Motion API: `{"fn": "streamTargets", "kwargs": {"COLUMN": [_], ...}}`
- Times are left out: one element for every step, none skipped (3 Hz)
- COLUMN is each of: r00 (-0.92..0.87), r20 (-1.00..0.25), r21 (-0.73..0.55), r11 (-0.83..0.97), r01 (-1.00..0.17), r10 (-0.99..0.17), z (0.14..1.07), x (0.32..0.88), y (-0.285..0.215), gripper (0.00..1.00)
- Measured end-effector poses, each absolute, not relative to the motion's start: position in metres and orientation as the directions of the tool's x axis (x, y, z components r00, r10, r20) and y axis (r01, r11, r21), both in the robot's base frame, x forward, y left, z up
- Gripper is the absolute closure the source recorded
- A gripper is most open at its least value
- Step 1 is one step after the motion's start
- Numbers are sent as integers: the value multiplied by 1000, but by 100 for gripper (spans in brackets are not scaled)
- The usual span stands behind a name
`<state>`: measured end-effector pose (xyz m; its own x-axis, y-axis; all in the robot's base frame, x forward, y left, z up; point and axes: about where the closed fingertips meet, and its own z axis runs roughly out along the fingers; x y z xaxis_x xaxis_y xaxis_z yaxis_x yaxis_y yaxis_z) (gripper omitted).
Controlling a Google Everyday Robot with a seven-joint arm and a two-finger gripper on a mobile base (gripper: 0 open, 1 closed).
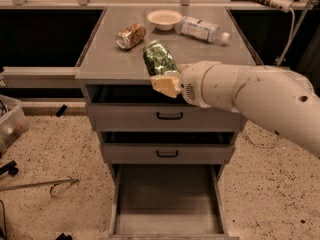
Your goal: Pick green can from bottom drawer and place on counter
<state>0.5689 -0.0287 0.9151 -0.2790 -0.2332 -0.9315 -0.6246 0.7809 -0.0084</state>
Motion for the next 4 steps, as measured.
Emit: {"fn": "streamTargets", "kwargs": {"r00": [-279, -259, -230, -237], "r20": [-932, -937, -945, -949], "r21": [-8, -29, -56, -40], "r11": [781, 789, 811, 822], "r01": [-625, -614, -583, -568], "r10": [-233, -236, -231, -210], "z": [915, 921, 938, 945], "x": [569, 583, 626, 676], "y": [-29, -34, -52, -69], "gripper": [100, 100, 100, 100]}}
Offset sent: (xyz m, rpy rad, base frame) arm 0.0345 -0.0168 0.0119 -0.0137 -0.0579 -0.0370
